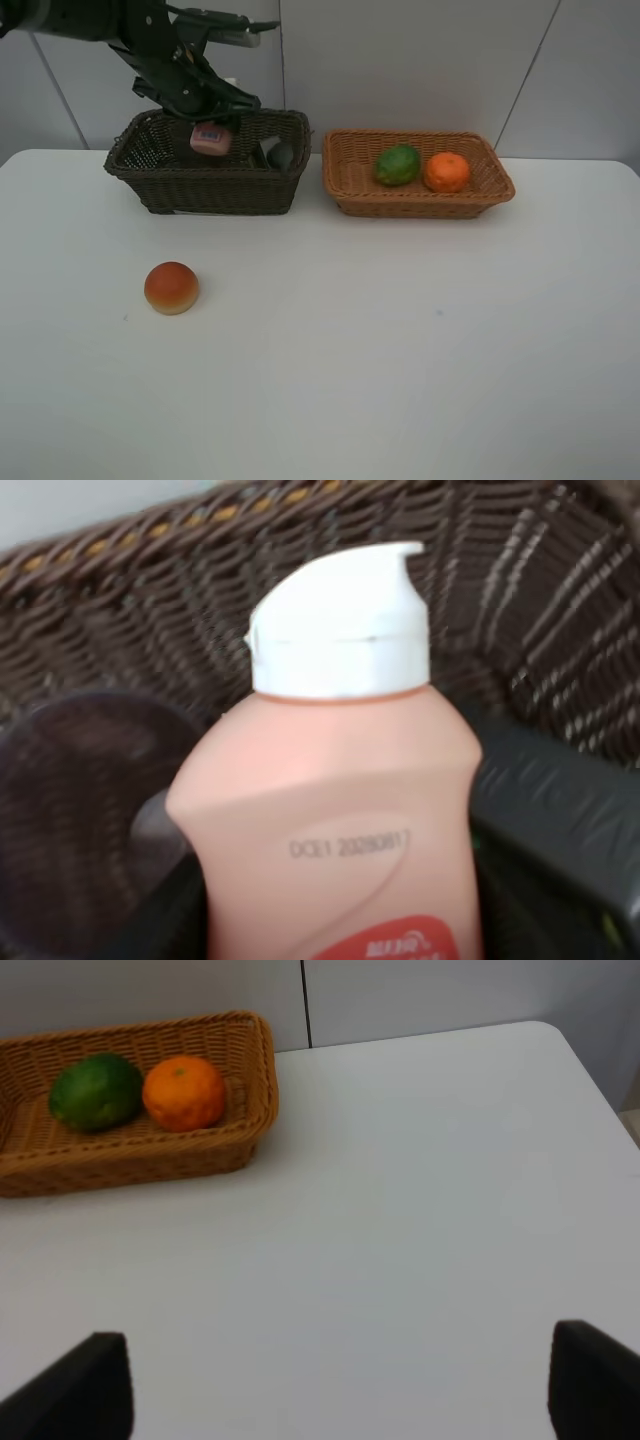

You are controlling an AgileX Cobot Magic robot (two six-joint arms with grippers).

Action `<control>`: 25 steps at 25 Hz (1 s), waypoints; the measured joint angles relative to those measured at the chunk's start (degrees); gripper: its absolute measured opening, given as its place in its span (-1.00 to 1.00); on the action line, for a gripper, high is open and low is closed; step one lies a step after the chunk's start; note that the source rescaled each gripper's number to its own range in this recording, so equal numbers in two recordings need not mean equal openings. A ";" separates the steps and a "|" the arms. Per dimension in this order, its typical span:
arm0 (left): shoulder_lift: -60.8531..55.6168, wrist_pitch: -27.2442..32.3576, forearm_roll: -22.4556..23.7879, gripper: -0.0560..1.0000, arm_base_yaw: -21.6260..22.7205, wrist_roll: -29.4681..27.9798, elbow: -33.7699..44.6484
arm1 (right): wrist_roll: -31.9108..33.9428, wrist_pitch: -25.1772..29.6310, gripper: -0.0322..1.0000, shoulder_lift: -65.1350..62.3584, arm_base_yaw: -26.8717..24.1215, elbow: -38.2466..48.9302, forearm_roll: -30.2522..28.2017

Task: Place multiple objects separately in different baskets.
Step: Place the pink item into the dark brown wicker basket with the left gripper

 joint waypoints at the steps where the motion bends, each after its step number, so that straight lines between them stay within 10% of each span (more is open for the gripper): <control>1: 0.00 -2.17 0.00 0.30 -0.06 0.00 0.60 | 0.00 0.00 0.66 0.00 0.00 0.00 0.00; 9: 0.82 -13.75 0.00 0.30 -0.06 0.46 5.18 | 0.00 0.00 0.66 0.00 0.00 0.00 0.00; 22: 2.18 -15.57 0.17 0.31 -0.06 1.04 5.74 | 0.00 0.00 0.66 0.00 0.00 0.00 0.00; 25: 2.18 -15.45 0.18 0.63 -0.16 1.04 5.74 | 0.00 0.00 0.66 0.00 0.00 0.00 0.00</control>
